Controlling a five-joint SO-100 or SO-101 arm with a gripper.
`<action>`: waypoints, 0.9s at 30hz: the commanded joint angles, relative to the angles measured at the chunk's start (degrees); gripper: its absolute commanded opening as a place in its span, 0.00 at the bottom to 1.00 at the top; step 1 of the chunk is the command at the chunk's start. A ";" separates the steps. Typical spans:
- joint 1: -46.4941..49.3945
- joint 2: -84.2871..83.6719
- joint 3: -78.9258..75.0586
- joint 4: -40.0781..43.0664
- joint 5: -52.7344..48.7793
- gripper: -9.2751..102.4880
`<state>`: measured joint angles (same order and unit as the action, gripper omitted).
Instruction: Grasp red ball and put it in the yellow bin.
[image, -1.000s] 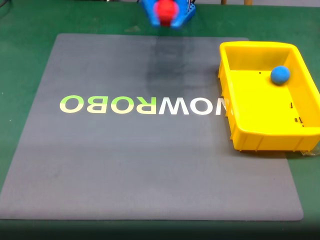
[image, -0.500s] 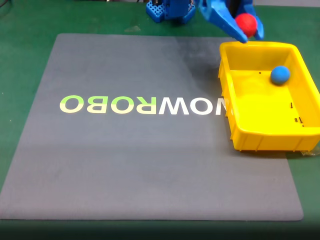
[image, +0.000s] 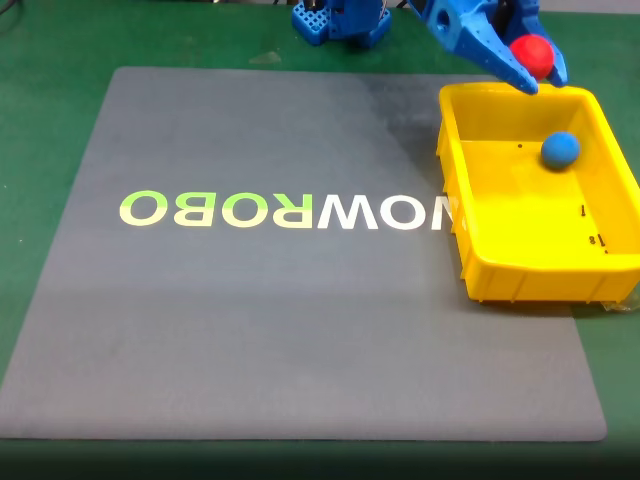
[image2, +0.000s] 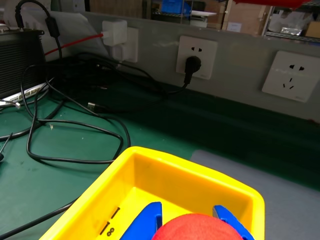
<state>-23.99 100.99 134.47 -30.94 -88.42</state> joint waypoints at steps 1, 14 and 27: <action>-1.14 -0.18 -3.60 -1.58 0.18 0.08; -3.60 -3.16 -5.45 -3.96 0.09 0.08; -0.62 -4.13 -5.62 -4.48 -1.85 0.44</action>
<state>-25.93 95.98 133.42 -34.37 -89.74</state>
